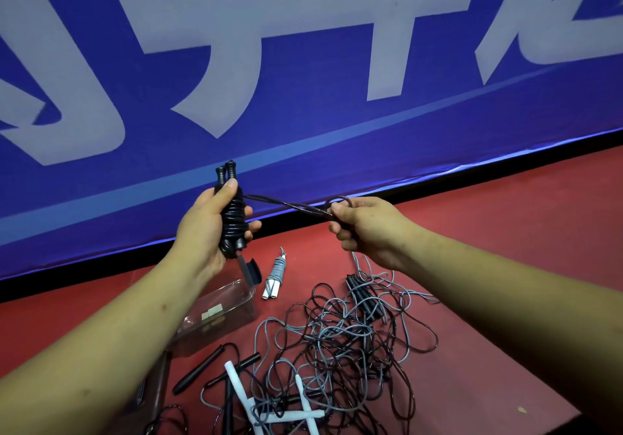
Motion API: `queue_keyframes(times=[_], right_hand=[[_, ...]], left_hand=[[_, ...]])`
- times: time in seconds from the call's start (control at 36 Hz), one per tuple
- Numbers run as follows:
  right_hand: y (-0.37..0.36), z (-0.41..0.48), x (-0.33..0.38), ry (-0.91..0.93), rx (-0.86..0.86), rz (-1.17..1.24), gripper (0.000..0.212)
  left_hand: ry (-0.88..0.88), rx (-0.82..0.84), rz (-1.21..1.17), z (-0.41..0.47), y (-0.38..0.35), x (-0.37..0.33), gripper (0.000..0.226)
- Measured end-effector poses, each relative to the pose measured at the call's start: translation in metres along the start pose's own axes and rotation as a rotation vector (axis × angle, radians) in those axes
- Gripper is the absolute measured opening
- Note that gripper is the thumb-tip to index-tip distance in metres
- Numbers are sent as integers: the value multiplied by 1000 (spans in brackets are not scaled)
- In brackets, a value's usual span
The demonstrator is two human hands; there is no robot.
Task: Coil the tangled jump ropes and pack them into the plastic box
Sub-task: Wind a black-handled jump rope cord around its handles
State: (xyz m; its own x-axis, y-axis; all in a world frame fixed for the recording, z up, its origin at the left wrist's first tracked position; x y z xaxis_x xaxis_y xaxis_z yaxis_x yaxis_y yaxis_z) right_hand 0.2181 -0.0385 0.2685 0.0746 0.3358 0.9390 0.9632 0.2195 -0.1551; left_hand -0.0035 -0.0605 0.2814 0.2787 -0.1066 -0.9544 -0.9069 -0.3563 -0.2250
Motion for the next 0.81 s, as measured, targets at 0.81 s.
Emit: queue_keyframes(times=[0.81], right_hand=[[-6, -8, 12, -228, 253, 278, 12]], left_hand=[[22, -21, 17, 12, 11, 7, 20]])
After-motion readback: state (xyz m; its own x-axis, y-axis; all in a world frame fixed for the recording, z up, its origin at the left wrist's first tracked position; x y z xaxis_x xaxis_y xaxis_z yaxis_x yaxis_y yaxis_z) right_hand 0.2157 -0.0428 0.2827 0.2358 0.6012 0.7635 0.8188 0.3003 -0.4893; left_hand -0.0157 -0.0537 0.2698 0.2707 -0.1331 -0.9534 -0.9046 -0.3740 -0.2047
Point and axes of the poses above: each hand's wrist, its own z-axis towards the middle knuckle, its own y-axis out of the back of the hand, x = y × z, the point moved 1 cm from there along z, towards the middle knuckle, and after that the axes turned 2 degrees about -x, right-handed, at the moved point
